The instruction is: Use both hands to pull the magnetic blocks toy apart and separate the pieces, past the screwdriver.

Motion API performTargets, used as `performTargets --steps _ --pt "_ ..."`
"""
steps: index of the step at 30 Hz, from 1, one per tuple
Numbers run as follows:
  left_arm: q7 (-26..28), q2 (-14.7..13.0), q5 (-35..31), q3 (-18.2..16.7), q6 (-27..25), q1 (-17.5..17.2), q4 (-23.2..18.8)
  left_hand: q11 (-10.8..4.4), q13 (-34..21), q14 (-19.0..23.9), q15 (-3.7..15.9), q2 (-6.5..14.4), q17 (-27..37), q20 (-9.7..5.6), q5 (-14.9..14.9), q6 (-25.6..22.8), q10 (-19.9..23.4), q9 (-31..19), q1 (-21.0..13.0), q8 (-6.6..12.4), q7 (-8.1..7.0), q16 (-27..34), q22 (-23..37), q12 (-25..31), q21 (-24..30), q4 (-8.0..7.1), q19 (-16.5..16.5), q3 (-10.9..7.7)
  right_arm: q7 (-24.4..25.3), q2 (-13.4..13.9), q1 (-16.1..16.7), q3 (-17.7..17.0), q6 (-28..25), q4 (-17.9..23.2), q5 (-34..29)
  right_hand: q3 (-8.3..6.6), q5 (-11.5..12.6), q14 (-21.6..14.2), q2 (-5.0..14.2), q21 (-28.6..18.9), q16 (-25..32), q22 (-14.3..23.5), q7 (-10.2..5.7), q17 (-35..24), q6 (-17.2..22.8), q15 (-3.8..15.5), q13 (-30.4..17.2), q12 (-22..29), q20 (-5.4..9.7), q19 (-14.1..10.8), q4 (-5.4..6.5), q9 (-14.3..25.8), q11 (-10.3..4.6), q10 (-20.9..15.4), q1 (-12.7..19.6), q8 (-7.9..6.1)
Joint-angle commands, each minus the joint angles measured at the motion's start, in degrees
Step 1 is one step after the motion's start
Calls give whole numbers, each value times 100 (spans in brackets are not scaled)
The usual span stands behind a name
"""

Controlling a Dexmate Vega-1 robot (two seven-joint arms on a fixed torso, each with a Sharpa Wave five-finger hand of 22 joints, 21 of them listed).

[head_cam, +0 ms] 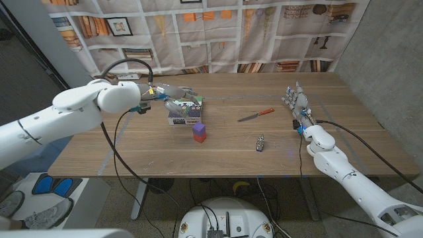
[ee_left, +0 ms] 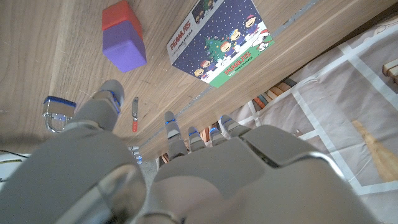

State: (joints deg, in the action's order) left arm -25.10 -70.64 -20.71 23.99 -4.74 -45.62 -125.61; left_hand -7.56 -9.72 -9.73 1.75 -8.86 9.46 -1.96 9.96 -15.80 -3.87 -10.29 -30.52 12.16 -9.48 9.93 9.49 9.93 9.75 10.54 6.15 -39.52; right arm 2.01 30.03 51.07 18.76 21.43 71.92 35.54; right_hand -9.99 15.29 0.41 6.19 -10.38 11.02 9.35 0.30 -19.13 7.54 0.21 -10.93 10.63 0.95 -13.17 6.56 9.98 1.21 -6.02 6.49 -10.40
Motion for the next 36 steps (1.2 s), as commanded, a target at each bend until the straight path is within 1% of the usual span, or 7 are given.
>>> performTargets --steps 1,4,6,11,22,30,36 --pt "-662 314 -1059 287 -109 228 -178 -3 -30 -194 -84 9 31 -245 -11 66 -126 -7 -112 -29 33 -33 14 -6 -8 -4 161 31 -69 16 -29 -48 -51 -106 104 -35 42 49 22 12 -10 13 42 -12 -6 28 1 23 41 11 11 11 5 11 -7 -14" --pt "-711 385 -1168 320 -96 232 -175 29 -31 -280 -124 4 32 -182 -12 88 -189 -8 -142 -31 48 -38 15 -4 -5 -7 238 50 -25 21 -14 -63 -80 -88 113 -37 43 49 23 11 -7 13 45 -5 -8 21 3 22 42 15 11 11 0 16 -10 -14" --pt "-804 438 -1344 389 -136 252 -204 49 -32 -357 -166 -1 33 -151 -11 141 -262 -9 -171 -44 100 -36 17 -3 -6 -10 331 70 -53 21 -17 -75 -55 -115 130 -39 44 47 23 10 -4 13 35 0 -11 14 3 22 40 17 10 11 0 18 -12 -13" --pt "-828 498 -1549 383 -275 133 -289 71 -32 -384 -198 -4 33 -109 -9 203 -309 -10 -195 -60 142 -23 17 1 9 -12 359 86 -57 10 -37 -85 -43 -150 140 -43 46 51 24 6 -1 13 31 13 -16 9 5 21 39 21 9 10 -3 29 -17 -13" --pt "-702 662 -1984 446 -343 -74 -307 123 -32 -410 -264 -3 33 -73 -2 275 -373 -12 -242 -69 208 -7 16 8 33 -12 374 106 -230 -123 -184 -59 79 -454 203 -55 49 53 28 2 5 12 16 37 -14 -4 8 21 28 26 1 10 -10 39 -16 -17" --pt "-715 734 -2209 441 -498 -260 -387 162 -33 -438 -258 0 34 -23 -1 313 -435 -16 -286 -66 300 1 16 13 43 -13 396 122 -202 -103 -190 -79 48 -468 214 -63 51 47 32 -3 11 12 11 50 -14 -10 9 23 21 22 -3 10 -11 43 -16 -19" --pt "-735 760 -2342 436 -612 -373 -458 206 -34 -450 -317 -4 34 -1 -3 457 -497 -19 -322 -100 347 10 16 14 52 -15 406 145 -224 -130 -224 -80 63 -545 232 -71 53 43 35 -7 17 12 -3 64 -18 -22 10 24 14 19 -6 9 -7 47 -19 -19"
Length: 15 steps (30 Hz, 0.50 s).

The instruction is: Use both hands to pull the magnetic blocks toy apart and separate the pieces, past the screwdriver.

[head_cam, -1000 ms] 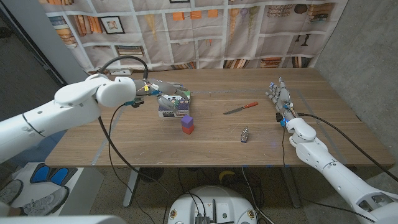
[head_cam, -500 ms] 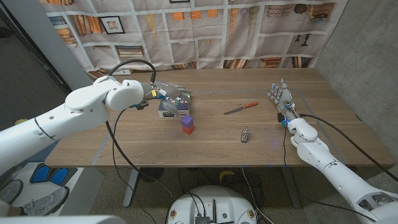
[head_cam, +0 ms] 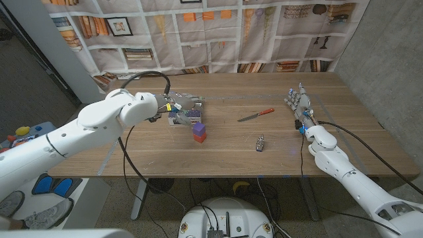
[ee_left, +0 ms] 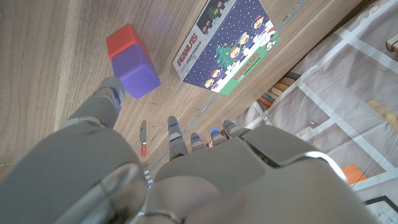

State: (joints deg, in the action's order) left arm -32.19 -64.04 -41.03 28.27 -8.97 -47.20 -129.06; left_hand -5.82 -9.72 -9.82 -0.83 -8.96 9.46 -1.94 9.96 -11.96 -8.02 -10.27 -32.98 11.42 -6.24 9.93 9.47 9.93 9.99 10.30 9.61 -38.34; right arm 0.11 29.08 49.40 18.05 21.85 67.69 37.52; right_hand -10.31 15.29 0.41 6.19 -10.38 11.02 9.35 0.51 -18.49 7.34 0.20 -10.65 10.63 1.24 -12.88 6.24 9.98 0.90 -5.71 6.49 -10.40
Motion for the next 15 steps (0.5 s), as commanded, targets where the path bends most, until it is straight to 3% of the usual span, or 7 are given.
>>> performTargets --steps 1,8,15 --pt "-60 103 -349 27 -191 -216 -124 41 -35 -448 -70 3 35 26 -3 118 -95 -21 -85 -34 53 11 17 18 27 7 71 35 -50 -52 -66 -12 52 -151 38 -40 53 48 36 -7 17 12 -26 3 2 -19 -18 25 -12 -10 26 9 19 14 -20 -19" --pt "43 153 -514 7 -288 -367 -157 33 -35 -456 -92 -3 35 36 -4 188 -132 -23 -103 -42 86 14 17 20 29 5 87 54 -89 -74 -91 -8 73 -222 55 -48 55 43 39 -11 22 12 -32 16 1 -25 -17 26 -18 -14 23 9 21 17 -22 -20" --pt "183 168 -638 -17 -387 -552 -168 77 -36 -452 -117 -1 35 66 -6 134 -127 -28 -138 10 213 23 16 43 39 2 86 80 -114 -90 -92 -15 102 -272 75 -55 57 42 42 -13 25 12 -36 29 2 -27 -16 28 -24 -17 20 9 16 18 -24 -21"
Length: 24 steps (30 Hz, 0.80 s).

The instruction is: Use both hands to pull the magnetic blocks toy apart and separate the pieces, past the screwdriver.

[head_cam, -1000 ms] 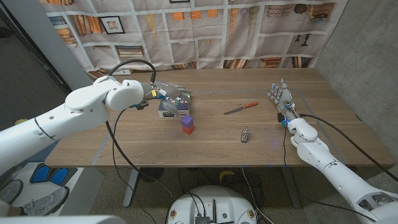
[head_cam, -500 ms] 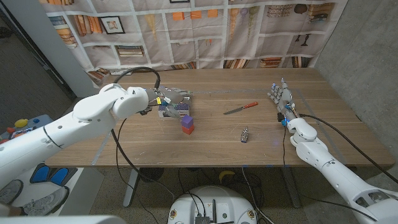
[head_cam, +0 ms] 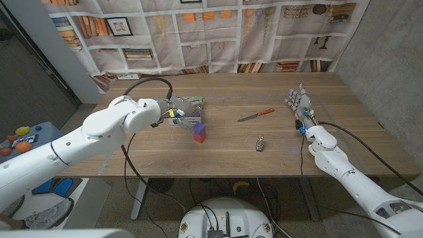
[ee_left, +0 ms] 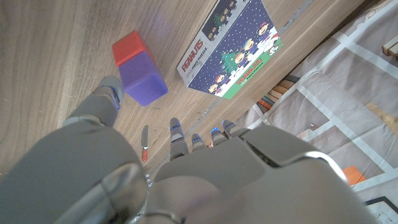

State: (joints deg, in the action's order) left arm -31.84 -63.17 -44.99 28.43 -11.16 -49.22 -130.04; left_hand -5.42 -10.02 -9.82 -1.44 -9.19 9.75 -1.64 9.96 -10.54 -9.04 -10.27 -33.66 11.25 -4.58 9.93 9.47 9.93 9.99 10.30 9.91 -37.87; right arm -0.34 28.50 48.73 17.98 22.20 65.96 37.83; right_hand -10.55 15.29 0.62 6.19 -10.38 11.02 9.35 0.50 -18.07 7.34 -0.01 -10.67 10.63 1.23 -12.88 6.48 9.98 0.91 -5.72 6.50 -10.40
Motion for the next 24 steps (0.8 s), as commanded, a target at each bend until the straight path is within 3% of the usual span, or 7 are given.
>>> performTargets --steps 1,8,24 --pt "164 89 -269 -29 -192 -376 -68 29 -7 -456 -57 23 6 35 -6 33 -31 -30 -76 15 63 23 17 43 40 1 57 37 -57 -27 -23 -6 49 -92 42 -33 57 20 43 -13 27 12 -36 -11 1 -3 -15 29 -24 -17 -4 9 16 18 -24 -21" --pt "418 209 -524 -9 -407 -578 -58 17 -8 -419 -46 35 6 124 -6 -4 21 -35 -120 58 72 39 17 72 49 0 46 55 -78 -50 -32 -14 54 -140 75 -43 59 18 50 -16 31 12 -43 4 1 5 -14 31 -28 -20 -6 9 13 16 -26 -22" --pt "568 388 -721 151 -345 -597 160 -22 -8 -295 -16 74 6 209 10 -44 118 -43 -219 105 52 72 18 100 93 2 -80 64 -77 -114 -96 -9 81 -287 84 -70 65 4 73 -22 43 13 -43 32 4 7 -14 41 -30 -35 -6 10 10 -2 -33 -25"
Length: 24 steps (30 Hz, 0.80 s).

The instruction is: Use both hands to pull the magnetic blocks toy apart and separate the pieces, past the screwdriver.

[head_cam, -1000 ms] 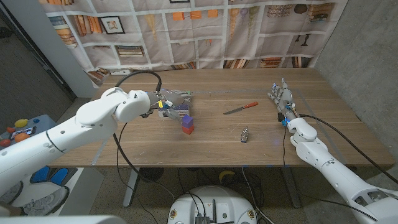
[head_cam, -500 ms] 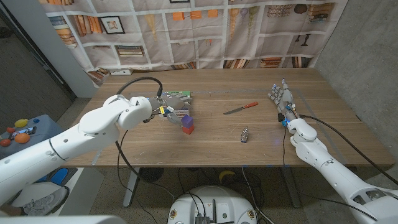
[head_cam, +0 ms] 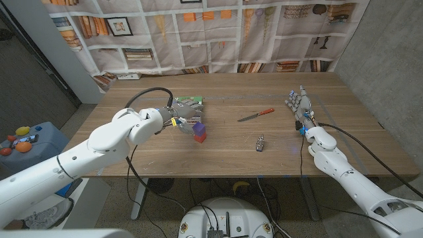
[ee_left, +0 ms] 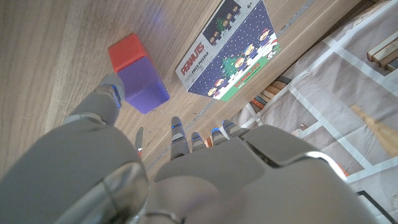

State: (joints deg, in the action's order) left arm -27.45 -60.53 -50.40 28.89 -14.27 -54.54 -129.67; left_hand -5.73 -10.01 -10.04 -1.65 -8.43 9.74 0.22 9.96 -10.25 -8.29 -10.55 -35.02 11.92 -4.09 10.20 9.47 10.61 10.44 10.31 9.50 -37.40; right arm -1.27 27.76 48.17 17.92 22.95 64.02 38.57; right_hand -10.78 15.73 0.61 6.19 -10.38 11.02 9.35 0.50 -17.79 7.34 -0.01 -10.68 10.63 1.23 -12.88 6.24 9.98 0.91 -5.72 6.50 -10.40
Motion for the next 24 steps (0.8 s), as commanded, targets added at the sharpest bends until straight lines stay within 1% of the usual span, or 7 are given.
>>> performTargets --steps 1,7,12,17,20,21,24 --pt "155 140 -168 105 -44 -81 144 8 -9 -266 10 1 7 24 11 -85 48 -15 -90 45 0 46 18 34 51 1 -48 17 -19 -56 -58 -5 38 -136 22 -48 21 5 74 -22 43 12 -45 6 5 6 -12 41 -31 -36 18 10 11 -2 -34 -26" --pt "295 185 -174 118 -40 -108 217 -15 -9 -169 28 38 7 31 27 -189 138 -21 -168 101 6 64 18 56 68 2 -131 9 -46 -80 -113 10 29 -211 22 -53 22 7 75 -22 44 12 -45 13 4 14 -12 42 -31 -37 18 10 10 -3 -36 -26" --pt "417 165 -166 123 37 -118 278 -31 -10 9 73 70 7 43 36 -337 292 -29 -294 176 65 87 20 84 107 8 -331 5 -70 -110 -161 21 44 -283 22 -58 22 5 76 -23 46 12 -45 21 5 9 -12 43 -34 -40 17 10 4 -4 -39 -27" --pt "602 171 -219 116 49 -166 316 -76 -10 174 147 82 7 6 41 -539 425 -36 -414 269 56 100 21 94 123 12 -490 11 -87 -130 -183 20 71 -331 28 -63 23 2 76 -23 49 12 -49 28 10 6 -12 45 -31 -40 16 10 3 -9 -41 -29" --pt "717 184 -243 122 70 -190 346 -109 -11 339 212 72 6 -27 37 -791 619 -46 -519 381 79 109 18 122 124 14 -623 32 -72 -128 -187 23 49 -332 24 -66 23 3 76 -24 49 12 -47 32 12 8 -12 47 -33 -42 16 10 4 -16 -43 -29" --pt "747 187 -234 124 92 -191 357 -111 -11 357 220 70 4 -33 36 -910 650 -51 -556 434 45 94 17 116 113 14 -640 41 -79 -130 -188 23 57 -340 26 -66 23 2 77 -23 50 12 -47 33 12 8 -12 47 -32 -42 16 10 4 -15 -44 -29" --pt "844 197 -243 131 138 -203 378 -143 -12 445 270 58 2 -68 31 -1087 754 -59 -630 515 43 89 16 120 119 14 -745 63 -102 -131 -191 19 75 -356 33 -70 24 2 78 -24 51 12 -50 38 13 8 -12 47 -32 -44 16 10 3 -16 -45 -30"
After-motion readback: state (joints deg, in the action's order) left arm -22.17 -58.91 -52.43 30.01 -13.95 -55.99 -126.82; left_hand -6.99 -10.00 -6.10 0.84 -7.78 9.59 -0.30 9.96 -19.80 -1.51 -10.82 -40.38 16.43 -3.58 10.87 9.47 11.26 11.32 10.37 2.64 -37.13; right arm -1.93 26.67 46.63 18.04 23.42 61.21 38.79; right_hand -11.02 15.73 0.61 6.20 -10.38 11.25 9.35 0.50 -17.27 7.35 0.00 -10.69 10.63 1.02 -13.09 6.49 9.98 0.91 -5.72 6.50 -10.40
